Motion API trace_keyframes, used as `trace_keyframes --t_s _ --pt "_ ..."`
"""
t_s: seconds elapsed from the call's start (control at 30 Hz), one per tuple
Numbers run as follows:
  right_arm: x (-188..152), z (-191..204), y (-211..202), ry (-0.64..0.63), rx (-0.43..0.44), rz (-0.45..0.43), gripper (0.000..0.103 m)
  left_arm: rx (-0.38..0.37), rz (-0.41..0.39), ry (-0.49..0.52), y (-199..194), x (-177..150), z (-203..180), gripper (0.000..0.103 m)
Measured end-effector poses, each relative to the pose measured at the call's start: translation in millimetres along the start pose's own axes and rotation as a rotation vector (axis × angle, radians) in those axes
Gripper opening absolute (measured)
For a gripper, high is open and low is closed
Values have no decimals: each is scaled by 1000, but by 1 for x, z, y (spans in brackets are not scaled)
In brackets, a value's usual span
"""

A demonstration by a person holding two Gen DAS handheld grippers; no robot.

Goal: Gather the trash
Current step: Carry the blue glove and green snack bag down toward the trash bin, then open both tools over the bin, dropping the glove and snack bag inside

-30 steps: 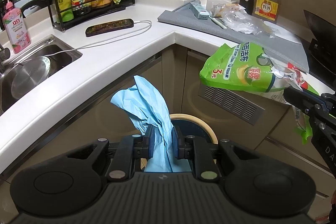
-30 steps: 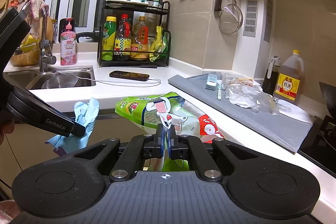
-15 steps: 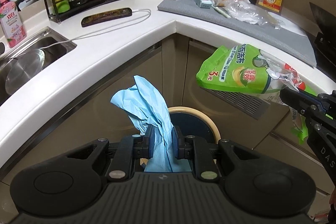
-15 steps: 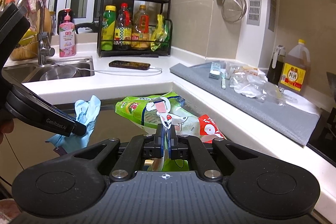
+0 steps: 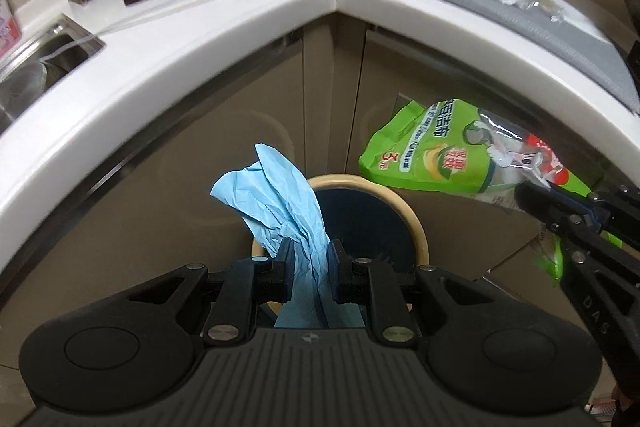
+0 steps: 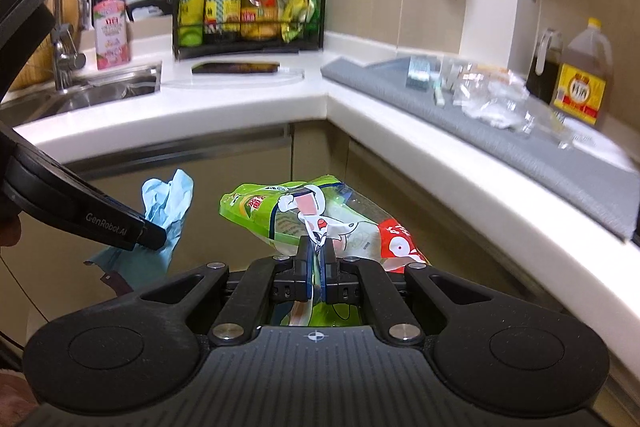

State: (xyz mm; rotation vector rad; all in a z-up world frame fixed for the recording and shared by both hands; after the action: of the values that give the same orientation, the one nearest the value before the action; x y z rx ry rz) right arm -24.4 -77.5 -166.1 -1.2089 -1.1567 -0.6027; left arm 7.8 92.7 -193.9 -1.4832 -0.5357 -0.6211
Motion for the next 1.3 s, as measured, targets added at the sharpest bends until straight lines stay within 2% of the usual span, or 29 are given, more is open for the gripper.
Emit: trace_keyframes --t_s 0.4,0.8,1.3 --pt "-45 -12 79 41 2 169 4 -9 160 5 86 -14 -4 19" --pt "-100 -10 151 55 21 332 4 -38 274 26 165 -31 -8 19" --pt "-142 -7 211 94 30 483 4 -41 362 56 224 -46 -19 19"
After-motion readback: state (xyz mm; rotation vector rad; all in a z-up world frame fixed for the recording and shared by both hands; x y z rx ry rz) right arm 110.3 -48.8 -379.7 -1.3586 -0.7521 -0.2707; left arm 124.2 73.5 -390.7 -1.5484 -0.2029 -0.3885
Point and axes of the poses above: each gripper's, at about its wrist camera, not at the fingertips, and y roughly the way its jaws point, z to its left, x to its top, the point moved 4 cm from there along y, roughly the way its jaws point, and after that the axes turned 8 degrees about -z, right-handed, at the moved point
